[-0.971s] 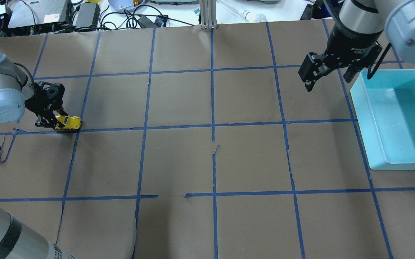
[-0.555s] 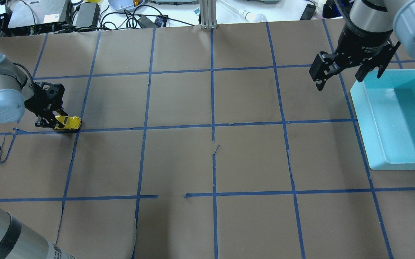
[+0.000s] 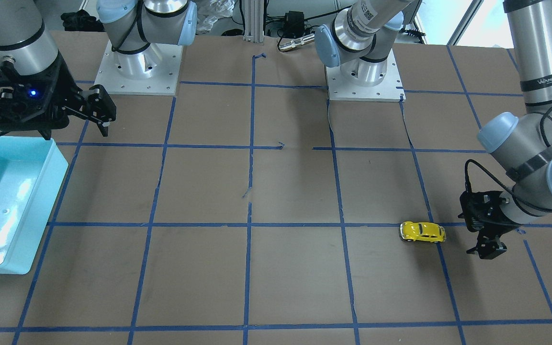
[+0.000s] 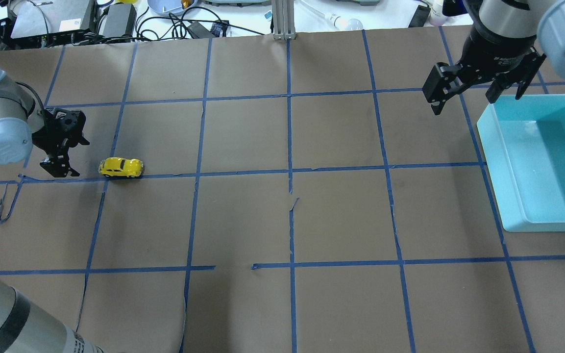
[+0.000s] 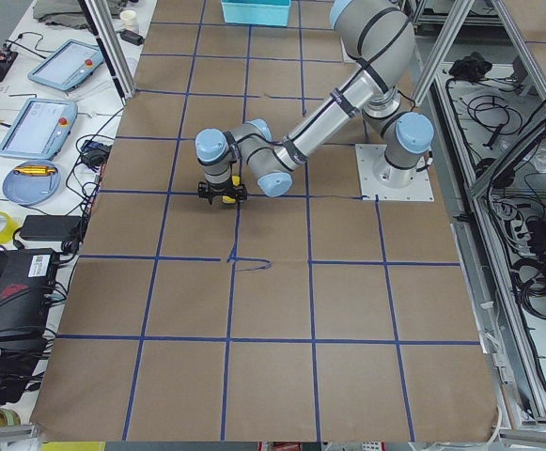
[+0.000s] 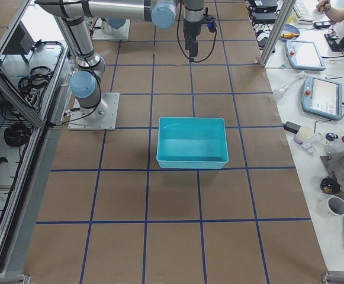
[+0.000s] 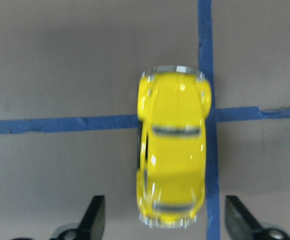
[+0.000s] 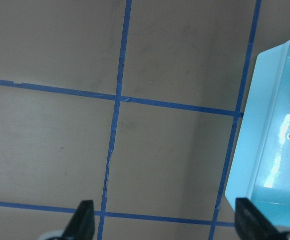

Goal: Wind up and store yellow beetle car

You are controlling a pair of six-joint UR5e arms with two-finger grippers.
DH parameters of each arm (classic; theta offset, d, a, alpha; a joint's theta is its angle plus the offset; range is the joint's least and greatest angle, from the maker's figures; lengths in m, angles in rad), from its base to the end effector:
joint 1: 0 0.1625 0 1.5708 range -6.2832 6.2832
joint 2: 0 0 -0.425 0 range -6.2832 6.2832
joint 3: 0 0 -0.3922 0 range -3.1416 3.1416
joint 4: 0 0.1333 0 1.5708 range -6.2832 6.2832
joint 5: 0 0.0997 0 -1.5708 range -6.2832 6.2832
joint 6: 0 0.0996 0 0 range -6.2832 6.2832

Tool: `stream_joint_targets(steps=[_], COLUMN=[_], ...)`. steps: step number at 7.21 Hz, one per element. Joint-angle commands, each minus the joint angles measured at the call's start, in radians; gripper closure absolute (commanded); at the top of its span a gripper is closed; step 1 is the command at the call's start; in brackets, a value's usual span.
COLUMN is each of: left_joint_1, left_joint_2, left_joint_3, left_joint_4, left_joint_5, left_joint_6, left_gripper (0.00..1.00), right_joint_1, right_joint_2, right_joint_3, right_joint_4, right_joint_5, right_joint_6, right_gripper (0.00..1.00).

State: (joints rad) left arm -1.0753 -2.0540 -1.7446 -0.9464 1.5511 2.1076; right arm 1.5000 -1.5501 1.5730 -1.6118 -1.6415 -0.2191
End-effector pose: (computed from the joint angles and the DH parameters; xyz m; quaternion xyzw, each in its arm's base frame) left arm 0.1684 -0.5960 0.1965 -0.7213 -0.6923 0.0052 0.0183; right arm 0.0904 -0.5100 0.4809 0.0737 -0.9966 0.0038 0.0363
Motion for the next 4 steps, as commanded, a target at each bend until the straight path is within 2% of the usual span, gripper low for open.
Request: stream_joint_targets(steps=[1,2,4], left_joint_1=[0.000,0.000,0.000], left_joint_2=[0.000,0.000,0.000], left_joint_3=[0.002,0.002,0.002], left_joint_4=[0.000,0.000,0.000], left_joint_5=[0.001,0.000,0.001], left_joint_6=[0.000,0.000,0.000], left_gripper=[0.00,0.00,0.00], right_joint_1=[0.009,0.013,0.016], right_joint_2=[-0.008,-0.008,-0.008], right_joint_3=[-0.008,-0.008,-0.007], right_joint_4=[-0.016,-0.007,-0.004], right_joint_5=[0.008,0.055,0.063], right_joint_6=[0.021,0.088,0.098], right_gripper=[0.00,0.00,0.00])
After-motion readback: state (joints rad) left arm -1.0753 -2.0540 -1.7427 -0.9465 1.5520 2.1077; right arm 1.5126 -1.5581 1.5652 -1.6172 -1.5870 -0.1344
